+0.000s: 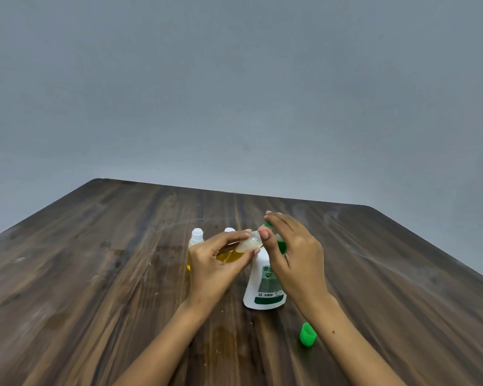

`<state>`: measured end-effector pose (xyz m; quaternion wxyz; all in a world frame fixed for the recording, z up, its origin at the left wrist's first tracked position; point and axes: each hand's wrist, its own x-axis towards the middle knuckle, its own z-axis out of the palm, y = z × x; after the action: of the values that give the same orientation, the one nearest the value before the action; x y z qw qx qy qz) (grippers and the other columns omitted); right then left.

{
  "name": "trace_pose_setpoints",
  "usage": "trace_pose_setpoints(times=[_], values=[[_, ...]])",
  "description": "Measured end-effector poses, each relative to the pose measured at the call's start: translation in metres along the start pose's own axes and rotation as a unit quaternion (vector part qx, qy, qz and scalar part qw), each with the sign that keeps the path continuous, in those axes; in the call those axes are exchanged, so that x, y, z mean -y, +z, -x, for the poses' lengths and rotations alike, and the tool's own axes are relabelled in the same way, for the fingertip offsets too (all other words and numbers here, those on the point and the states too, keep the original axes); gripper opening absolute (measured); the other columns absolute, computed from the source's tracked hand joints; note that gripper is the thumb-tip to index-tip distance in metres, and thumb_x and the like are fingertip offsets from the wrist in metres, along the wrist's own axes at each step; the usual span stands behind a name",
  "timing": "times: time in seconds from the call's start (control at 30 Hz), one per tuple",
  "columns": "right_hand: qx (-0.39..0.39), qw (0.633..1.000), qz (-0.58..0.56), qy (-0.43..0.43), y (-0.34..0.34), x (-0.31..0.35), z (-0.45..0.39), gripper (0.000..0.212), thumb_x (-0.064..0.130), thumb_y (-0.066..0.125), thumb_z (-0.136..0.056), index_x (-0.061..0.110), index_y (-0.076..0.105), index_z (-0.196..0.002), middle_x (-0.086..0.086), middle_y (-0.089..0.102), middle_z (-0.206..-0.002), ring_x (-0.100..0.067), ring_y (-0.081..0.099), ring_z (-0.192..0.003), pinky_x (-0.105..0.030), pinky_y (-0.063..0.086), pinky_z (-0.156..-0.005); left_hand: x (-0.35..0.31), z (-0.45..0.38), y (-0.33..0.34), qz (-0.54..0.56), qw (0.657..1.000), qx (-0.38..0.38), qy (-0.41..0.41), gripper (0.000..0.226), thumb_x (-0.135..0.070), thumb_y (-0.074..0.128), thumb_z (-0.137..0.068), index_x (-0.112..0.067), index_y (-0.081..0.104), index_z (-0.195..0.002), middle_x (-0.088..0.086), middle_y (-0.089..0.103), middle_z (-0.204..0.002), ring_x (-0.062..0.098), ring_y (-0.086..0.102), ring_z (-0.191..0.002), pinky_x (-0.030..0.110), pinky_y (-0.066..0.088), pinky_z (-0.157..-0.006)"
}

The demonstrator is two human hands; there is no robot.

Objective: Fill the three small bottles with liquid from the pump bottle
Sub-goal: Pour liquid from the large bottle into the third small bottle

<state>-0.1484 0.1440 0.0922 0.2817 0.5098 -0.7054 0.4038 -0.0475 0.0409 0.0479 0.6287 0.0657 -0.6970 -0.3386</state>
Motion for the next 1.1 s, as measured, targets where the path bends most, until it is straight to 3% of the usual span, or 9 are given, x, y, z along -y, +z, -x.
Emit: trace_pose_setpoints(times=[0.1,0.27,0.47,0.67,0.83,1.1], values=[[0.001,1.0,-0.003,0.008,0.005,-0.004,0.005,0.074,0.069,0.023,-0.092,0.016,0.071,-0.109,0.005,0.067,-0.113,-0.009,0.062,-0.101,-0.009,0.038,-0.077,0.001,0.0,0.0,0.001,1.0,0.001,0.001,0.029,-0.001,0.085,-0.068,-0.001,0.075,-0.096,0.002,0.076,-0.097,0.003,0.072,-0.09,0.017,0.055,-0.081],[0.01,1.0,-0.002,-0.001,-0.003,-0.001,-0.006,0.078,0.071,0.019,-0.09,0.017,0.069,-0.114,0.004,0.066,-0.117,-0.009,0.059,-0.107,-0.004,0.031,-0.08,0.001,-0.001,0.0,0.002,1.0,0.003,0.002,0.031,-0.005,0.086,-0.067,-0.003,0.076,-0.096,-0.002,0.076,-0.096,0.001,0.071,-0.089,0.016,0.055,-0.08],[-0.034,0.999,0.0,0.005,0.005,-0.002,0.004,0.07,0.067,0.024,-0.094,0.017,0.071,-0.11,0.005,0.069,-0.11,-0.007,0.063,-0.099,-0.011,0.04,-0.078,0.003,0.0,0.001,0.019,1.0,0.003,0.01,0.029,-0.017,0.079,-0.071,-0.006,0.075,-0.097,-0.003,0.076,-0.097,0.003,0.072,-0.09,0.017,0.056,-0.08],[-0.022,1.0,0.008,-0.004,0.0,0.0,-0.003,0.071,0.069,0.023,-0.092,0.019,0.07,-0.111,0.007,0.068,-0.114,-0.006,0.061,-0.104,-0.01,0.036,-0.081,0.001,0.0,0.004,0.033,0.999,-0.01,0.003,0.028,-0.016,0.08,-0.067,-0.013,0.075,-0.094,-0.013,0.074,-0.098,0.001,0.072,-0.086,0.012,0.053,-0.078],[-0.038,0.999,0.008,-0.014,0.007,-0.005,0.006,0.069,0.068,0.03,-0.092,0.015,0.07,-0.111,0.003,0.068,-0.112,-0.01,0.063,-0.1,-0.022,0.05,-0.08,0.005,0.0,0.002,0.029,1.0,0.008,-0.002,0.028,-0.017,0.082,-0.071,-0.007,0.076,-0.097,-0.004,0.076,-0.097,0.006,0.072,-0.091,0.02,0.057,-0.079],[-0.042,0.998,0.031,-0.036,0.001,-0.005,-0.003,0.071,0.067,0.024,-0.093,0.015,0.071,-0.108,0.003,0.07,-0.108,-0.012,0.065,-0.097,-0.02,0.042,-0.085,0.002,0.001,0.002,0.034,0.999,-0.006,-0.01,0.027,-0.02,0.08,-0.069,-0.01,0.077,-0.094,-0.007,0.077,-0.092,0.005,0.073,-0.085,0.017,0.056,-0.077]])
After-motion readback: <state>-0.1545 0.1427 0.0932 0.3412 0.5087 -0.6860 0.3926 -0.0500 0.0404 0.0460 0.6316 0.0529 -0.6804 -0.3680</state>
